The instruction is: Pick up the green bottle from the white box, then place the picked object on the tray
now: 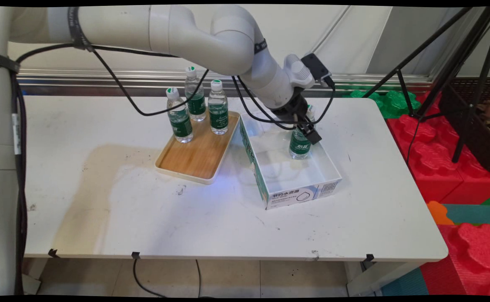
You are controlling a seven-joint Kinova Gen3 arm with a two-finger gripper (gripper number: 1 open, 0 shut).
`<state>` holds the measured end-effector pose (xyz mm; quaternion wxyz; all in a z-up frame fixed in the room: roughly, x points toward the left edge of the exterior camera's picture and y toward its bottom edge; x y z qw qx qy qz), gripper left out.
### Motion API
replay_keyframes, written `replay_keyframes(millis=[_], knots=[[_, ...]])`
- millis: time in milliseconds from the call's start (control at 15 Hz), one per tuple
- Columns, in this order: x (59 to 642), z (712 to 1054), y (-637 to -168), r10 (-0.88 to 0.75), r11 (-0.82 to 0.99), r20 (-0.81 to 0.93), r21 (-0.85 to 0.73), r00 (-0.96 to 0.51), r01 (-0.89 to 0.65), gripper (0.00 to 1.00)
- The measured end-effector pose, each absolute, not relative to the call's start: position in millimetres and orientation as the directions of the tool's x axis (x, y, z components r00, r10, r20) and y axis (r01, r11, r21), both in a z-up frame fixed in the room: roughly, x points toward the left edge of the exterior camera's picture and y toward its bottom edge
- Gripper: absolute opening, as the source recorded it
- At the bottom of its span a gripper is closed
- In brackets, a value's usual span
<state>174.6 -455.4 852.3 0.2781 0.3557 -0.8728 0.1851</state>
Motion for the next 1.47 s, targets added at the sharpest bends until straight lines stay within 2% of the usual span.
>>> replay_keyframes(millis=[67, 333, 533, 1000, 1467], knots=[[173, 849, -458, -0.517, 0.679, 0.619, -0.123, -0.590, -0.724, 0.00], [174, 846, -460, -0.518, 0.671, 0.630, -0.120, -0.578, -0.732, 0.00], [176, 856, -454, -0.513, 0.666, 0.645, -0.117, -0.566, -0.737, 0.00], [197, 926, -413, -0.485, 0.658, 0.693, -0.112, -0.534, -0.744, 0.00], [254, 982, -365, -0.499, 0.638, 0.685, -0.123, -0.530, -0.760, 0.00]])
